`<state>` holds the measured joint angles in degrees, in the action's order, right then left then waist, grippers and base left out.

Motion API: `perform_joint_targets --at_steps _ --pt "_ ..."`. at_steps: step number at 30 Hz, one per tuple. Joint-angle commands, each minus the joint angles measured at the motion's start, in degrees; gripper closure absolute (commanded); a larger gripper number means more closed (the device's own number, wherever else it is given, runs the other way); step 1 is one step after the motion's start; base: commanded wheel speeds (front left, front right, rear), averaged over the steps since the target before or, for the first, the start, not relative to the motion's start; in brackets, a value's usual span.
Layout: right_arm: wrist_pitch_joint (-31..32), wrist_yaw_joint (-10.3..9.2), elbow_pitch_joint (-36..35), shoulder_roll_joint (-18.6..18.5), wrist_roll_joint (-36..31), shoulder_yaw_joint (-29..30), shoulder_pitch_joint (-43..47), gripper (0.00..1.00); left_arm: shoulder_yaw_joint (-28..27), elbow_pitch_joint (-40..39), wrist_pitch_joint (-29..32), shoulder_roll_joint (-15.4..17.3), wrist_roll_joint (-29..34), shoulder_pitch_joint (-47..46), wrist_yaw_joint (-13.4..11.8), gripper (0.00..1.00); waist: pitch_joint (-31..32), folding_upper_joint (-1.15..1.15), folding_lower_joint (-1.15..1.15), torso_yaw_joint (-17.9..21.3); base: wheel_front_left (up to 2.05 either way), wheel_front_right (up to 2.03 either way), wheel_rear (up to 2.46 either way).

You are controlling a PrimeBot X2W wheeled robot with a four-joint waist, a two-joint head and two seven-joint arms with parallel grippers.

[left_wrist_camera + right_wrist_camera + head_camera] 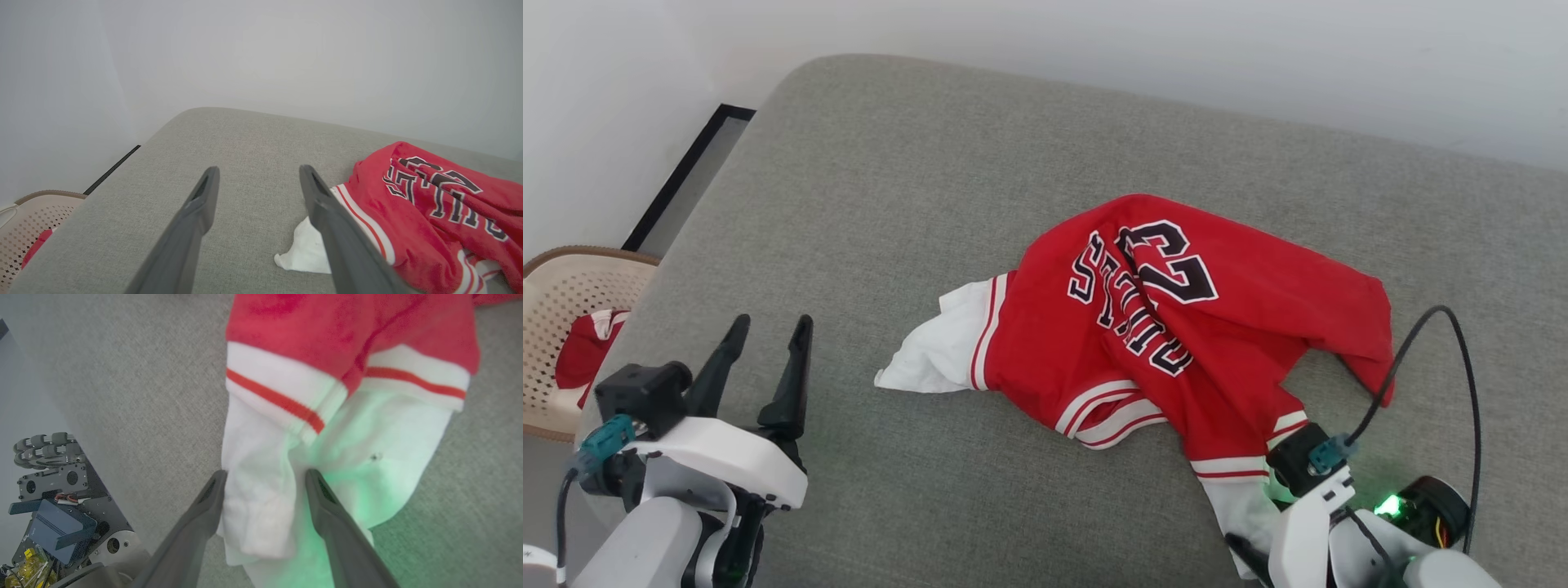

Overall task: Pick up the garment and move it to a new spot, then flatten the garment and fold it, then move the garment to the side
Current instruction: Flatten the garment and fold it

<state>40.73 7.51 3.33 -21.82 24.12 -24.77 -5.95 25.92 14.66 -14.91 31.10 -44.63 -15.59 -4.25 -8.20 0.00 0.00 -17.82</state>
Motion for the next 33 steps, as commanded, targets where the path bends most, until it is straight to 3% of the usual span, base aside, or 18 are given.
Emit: perform_joint_targets --at_steps 1,8,16,25,33 --pt "-0.59 -0.04 1.11 -0.22 -0.41 -0.40 -0.70 1.00 -0.79 -0.35 -0.34 -0.32 1.46 0.78 0.34 0.00 -0.14 0.00 0.00 -0.27 0.00 0.00 0.00" --pt "-2.79 -0.05 2.81 -0.26 0.80 1.80 -2.80 1.00 -7.55 -2.97 -0.33 -3.55 6.75 4.57 3.23 0.00 0.07 0.00 0.00 0.11 0.00 0.00 0.00" --pt "-0.73 -0.04 -1.58 -1.56 3.70 8.27 -2.18 1.00 -14.76 -3.76 -0.35 -7.90 11.81 8.95 6.45 0.00 0.59 0.00 0.00 1.23 0.00 0.00 0.00" --pt "2.27 -0.05 -3.12 -3.04 6.49 19.39 -2.68 1.00 -18.92 -3.49 -0.34 -12.08 15.30 10.60 9.47 0.00 0.56 0.00 0.00 1.29 0.00 0.00 0.00" --pt "0.72 -0.04 2.78 -2.59 4.44 24.85 -5.85 1.00 -20.82 -2.94 -0.34 -14.37 17.18 10.42 11.27 0.00 0.28 0.00 0.00 0.64 0.00 0.00 0.00"
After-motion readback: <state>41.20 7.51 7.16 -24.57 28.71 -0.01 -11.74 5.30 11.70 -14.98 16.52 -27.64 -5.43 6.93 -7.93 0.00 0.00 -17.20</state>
